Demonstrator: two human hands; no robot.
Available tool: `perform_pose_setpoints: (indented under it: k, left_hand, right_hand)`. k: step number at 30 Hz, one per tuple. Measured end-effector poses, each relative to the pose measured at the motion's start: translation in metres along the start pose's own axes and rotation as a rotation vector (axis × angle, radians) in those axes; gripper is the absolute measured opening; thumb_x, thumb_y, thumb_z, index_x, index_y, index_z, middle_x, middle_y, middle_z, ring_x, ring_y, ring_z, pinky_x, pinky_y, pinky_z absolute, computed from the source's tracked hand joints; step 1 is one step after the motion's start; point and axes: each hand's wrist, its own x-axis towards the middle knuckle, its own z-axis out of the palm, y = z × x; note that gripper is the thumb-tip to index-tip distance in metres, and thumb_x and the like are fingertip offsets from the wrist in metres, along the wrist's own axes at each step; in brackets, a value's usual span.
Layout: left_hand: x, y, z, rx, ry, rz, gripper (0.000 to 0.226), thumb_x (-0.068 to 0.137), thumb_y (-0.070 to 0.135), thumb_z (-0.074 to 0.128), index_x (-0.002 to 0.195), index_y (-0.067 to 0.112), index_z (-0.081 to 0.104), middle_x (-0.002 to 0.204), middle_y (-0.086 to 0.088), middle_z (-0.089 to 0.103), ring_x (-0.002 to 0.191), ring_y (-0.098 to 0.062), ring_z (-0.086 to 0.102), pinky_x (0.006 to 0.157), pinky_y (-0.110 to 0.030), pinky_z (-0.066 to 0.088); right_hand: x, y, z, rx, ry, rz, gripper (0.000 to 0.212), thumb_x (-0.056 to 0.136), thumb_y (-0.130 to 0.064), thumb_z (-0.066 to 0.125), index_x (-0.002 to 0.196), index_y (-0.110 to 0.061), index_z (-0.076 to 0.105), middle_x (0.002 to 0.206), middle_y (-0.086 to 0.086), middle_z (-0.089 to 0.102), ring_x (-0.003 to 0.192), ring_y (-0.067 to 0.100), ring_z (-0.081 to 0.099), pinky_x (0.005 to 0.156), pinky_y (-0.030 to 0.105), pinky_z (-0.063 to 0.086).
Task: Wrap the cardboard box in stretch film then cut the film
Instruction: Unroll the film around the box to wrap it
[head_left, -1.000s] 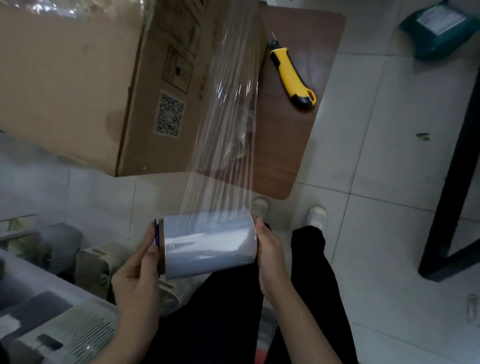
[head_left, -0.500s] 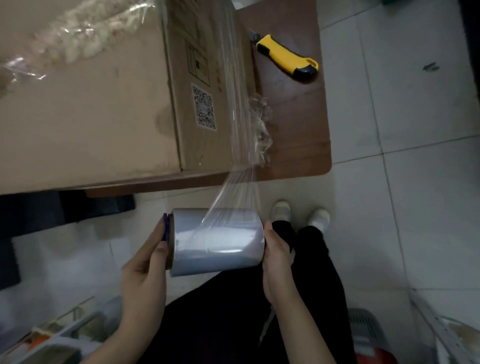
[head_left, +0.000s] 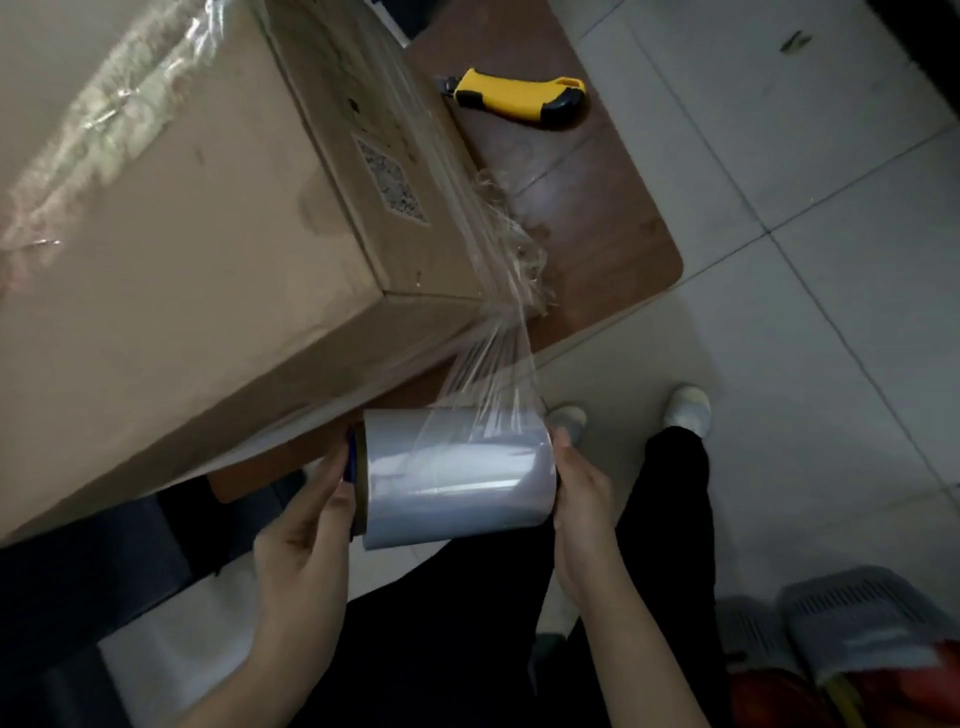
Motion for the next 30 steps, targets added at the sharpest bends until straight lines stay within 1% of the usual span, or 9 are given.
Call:
perform_pose_setpoints:
  k: [3,6,9,13,17,20,22,28,30]
  left_hand:
    - [0.015,-0.007,-0.024,0.032,-0.087,0.068,0.028,0.09,0.02,0.057,0.116,0.025,0.063,0.124,0.001,0.065,0.121,-0.017,0.056,0.106,-0.049,0.04]
    - [0.022,-0.011,-0.043,0.049,-0.156,0.169,0.04,0.08,0.042,0.053,0.116,0.029,0.065,0.123,0.012,0.064,0.121,-0.007,0.056,0.107,-0.035,0.04]
    - [0.026,-0.023,-0.055,0.06,-0.215,0.254,0.046,0.081,0.043,0.052,0.118,0.02,0.067,0.12,0.019,0.065,0.12,-0.004,0.055,0.104,-0.02,0.039]
    - [0.023,-0.041,-0.073,0.047,-0.233,0.326,0.046,0.083,0.04,0.053,0.117,0.013,0.068,0.121,0.016,0.066,0.118,-0.008,0.058,0.104,-0.037,0.042]
    - [0.017,-0.057,-0.101,0.017,-0.218,0.324,0.036,0.082,0.042,0.055,0.11,0.028,0.071,0.116,-0.005,0.07,0.114,-0.019,0.061,0.103,-0.053,0.042]
    - [0.016,-0.066,-0.12,0.054,-0.252,0.404,0.044,0.086,0.037,0.051,0.119,0.013,0.066,0.121,-0.014,0.066,0.113,-0.015,0.06,0.103,-0.043,0.039]
    - [0.017,-0.074,-0.131,0.07,-0.282,0.439,0.045,0.088,0.035,0.049,0.122,0.01,0.064,0.124,-0.01,0.066,0.119,-0.02,0.058,0.107,-0.048,0.038]
    - [0.032,-0.099,-0.161,0.089,-0.315,0.427,0.038,0.083,0.041,0.052,0.115,0.028,0.07,0.126,-0.02,0.06,0.122,-0.031,0.052,0.104,-0.072,0.02]
    - [0.038,-0.107,-0.175,0.054,-0.346,0.45,0.037,0.083,0.041,0.054,0.115,0.031,0.069,0.127,-0.009,0.064,0.127,-0.028,0.051,0.107,-0.058,0.035]
  right_hand:
    - [-0.003,0.027,0.015,0.069,0.007,-0.039,0.032,0.098,-0.03,0.052,0.093,-0.011,0.078,0.092,0.009,0.079,0.084,0.02,0.075,0.069,0.025,0.06]
    - [-0.007,0.05,0.026,0.177,0.004,-0.103,0.033,0.095,-0.034,0.056,0.085,-0.014,0.08,0.091,0.008,0.079,0.081,0.016,0.075,0.065,0.021,0.059]
    - [-0.013,0.068,0.03,0.212,0.019,-0.166,0.036,0.089,-0.044,0.057,0.089,-0.016,0.081,0.095,0.008,0.079,0.085,0.016,0.075,0.065,0.021,0.058]
    - [-0.019,0.097,0.031,0.274,0.035,-0.218,0.032,0.096,-0.036,0.055,0.086,-0.022,0.082,0.087,0.004,0.08,0.078,0.014,0.076,0.061,0.023,0.058]
    - [-0.036,0.131,0.038,0.287,0.016,-0.251,0.031,0.096,-0.04,0.053,0.09,-0.028,0.081,0.094,0.0,0.079,0.088,0.014,0.074,0.077,0.028,0.06]
    - [-0.053,0.148,0.051,0.325,0.019,-0.281,0.038,0.091,-0.044,0.055,0.108,-0.018,0.076,0.113,0.01,0.074,0.11,0.026,0.068,0.097,0.044,0.053]
    - [-0.062,0.16,0.059,0.372,0.04,-0.293,0.058,0.079,-0.05,0.057,0.118,-0.008,0.07,0.121,0.017,0.07,0.116,0.034,0.063,0.105,0.052,0.046]
    - [-0.062,0.201,0.08,0.437,0.089,-0.302,0.042,0.096,-0.032,0.05,0.12,-0.002,0.067,0.122,0.023,0.068,0.115,0.033,0.063,0.102,0.048,0.046]
    - [-0.061,0.216,0.09,0.469,0.09,-0.309,0.052,0.085,-0.043,0.056,0.115,-0.003,0.07,0.117,0.023,0.07,0.106,0.029,0.067,0.095,0.044,0.052]
